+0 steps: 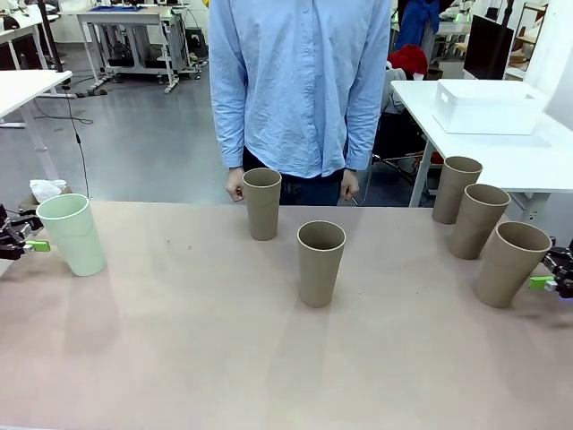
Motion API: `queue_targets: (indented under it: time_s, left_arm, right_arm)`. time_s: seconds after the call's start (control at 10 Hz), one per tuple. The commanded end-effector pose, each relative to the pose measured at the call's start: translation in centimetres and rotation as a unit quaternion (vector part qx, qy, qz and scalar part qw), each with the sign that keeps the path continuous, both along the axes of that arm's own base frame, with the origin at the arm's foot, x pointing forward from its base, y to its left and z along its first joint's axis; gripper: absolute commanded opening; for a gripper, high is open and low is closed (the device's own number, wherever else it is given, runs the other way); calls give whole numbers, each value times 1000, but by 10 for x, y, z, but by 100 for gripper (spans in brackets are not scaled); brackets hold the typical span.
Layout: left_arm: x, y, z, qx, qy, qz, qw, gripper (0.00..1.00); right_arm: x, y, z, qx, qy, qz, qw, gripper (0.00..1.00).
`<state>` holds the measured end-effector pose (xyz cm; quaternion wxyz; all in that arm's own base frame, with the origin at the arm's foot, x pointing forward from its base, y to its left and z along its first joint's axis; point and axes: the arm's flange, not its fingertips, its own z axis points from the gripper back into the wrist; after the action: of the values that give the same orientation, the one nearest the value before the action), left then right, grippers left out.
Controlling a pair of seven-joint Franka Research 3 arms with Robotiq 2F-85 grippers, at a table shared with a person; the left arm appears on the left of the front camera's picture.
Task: Stack the cups and store them in the basket.
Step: Pick up two Reusable plastic cups , one in each hand.
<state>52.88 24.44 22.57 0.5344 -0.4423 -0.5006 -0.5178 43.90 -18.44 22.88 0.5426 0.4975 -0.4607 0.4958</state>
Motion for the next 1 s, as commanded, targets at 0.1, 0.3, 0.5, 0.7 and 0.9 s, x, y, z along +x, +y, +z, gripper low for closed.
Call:
queue_targets:
  time_s: [0.1, 0.3, 0.5, 0.7, 0.9]
  left_arm:
    - [-1, -6, -4, -23, 0, -24, 999, 100]
    - [0, -11, -6, -24, 3, -25, 999, 100]
    - [0, -14, -6, -30, 8, -34, 999, 100]
    - [-3, -19, -5, -42, 8, -44, 998, 100]
    - [-7, -25, -4, -44, 12, -46, 998, 100]
  right_arm:
    - [6, 0, -5, 2, 17, 16, 1000, 100]
    - [9, 1, -10, 11, 22, 19, 1000, 100]
    - [12, 3, -15, 13, 27, 18, 999, 100]
    - [12, 4, -16, 14, 29, 18, 999, 100]
    - [10, 5, -15, 12, 30, 18, 999, 100]
